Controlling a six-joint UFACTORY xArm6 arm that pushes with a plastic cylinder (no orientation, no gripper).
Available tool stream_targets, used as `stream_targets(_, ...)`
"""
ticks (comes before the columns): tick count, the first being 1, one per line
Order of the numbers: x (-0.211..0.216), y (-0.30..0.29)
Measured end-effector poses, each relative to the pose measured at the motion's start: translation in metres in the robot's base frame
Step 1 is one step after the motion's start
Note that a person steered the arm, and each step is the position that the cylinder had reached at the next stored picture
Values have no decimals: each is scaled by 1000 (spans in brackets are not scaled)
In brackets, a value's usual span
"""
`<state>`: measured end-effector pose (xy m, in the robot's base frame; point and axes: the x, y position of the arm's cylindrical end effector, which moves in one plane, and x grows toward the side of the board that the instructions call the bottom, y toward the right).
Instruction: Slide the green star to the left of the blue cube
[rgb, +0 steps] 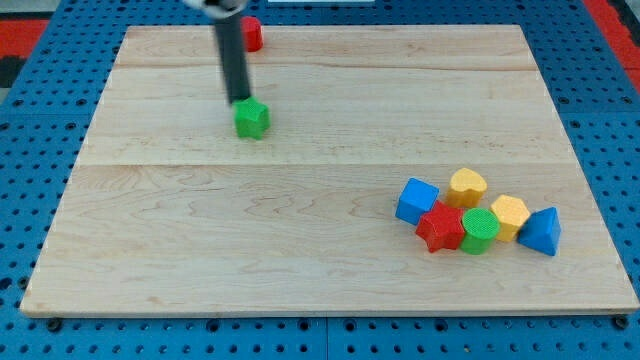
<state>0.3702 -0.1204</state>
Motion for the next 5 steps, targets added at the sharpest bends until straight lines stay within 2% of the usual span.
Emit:
stream_targets(1, 28, 50)
stream_targets(2, 39, 135)
stream_targets(3, 69, 124)
stream_targets(4, 62, 31)
stream_targets(5, 75, 75)
